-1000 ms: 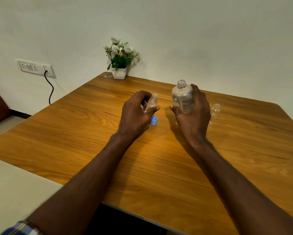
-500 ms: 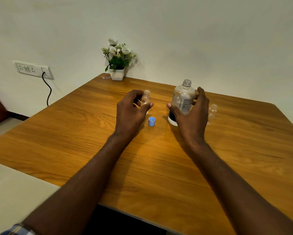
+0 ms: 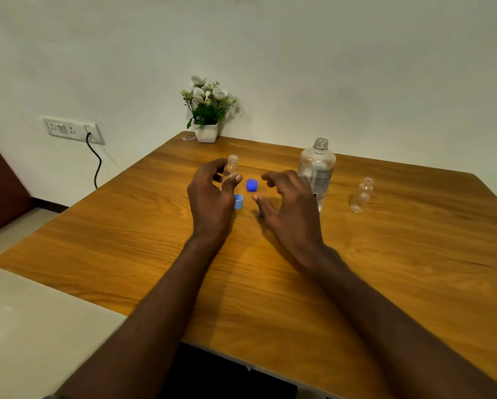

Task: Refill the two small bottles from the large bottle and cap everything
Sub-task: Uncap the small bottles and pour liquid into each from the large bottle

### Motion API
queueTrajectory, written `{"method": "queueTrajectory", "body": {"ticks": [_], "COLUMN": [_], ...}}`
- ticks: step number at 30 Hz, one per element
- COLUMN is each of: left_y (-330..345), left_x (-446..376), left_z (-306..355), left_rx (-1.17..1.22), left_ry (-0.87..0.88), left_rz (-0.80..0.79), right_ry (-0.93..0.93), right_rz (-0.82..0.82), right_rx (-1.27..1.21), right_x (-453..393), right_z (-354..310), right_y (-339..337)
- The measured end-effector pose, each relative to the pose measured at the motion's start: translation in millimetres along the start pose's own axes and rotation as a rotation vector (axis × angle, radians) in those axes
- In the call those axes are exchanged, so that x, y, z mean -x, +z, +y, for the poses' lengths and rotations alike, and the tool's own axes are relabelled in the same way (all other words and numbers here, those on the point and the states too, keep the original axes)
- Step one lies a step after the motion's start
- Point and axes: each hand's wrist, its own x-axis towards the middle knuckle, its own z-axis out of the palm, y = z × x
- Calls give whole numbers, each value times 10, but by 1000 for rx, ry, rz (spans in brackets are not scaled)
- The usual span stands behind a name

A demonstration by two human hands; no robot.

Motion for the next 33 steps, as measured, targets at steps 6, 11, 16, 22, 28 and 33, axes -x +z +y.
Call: {"method": "queueTrajectory", "body": {"ticks": [6, 11, 16, 22, 28, 33], "left_y": [-26, -34, -30, 47, 158, 250], "left_x": [-24, -58, -51, 89, 353, 614], "left_z": [-53, -74, -49, 150, 475, 719], "left_rx": [20, 9, 18, 54, 192, 263], "left_ry": [-94, -135, -117, -38, -47, 14], "left_rz": [23, 50, 43, -25, -108, -270], "right_ry": [-77, -58, -7, 74, 125, 203], "right_rz": [-191, -363, -204, 134, 238, 247], "right_rx": [303, 458, 249, -119, -259, -416], "right_x": [-108, -242, -218, -50, 103, 182], "right_z": [-87, -122, -136, -106, 99, 390], "right_y": [238, 430, 324, -311, -840, -1121]}}
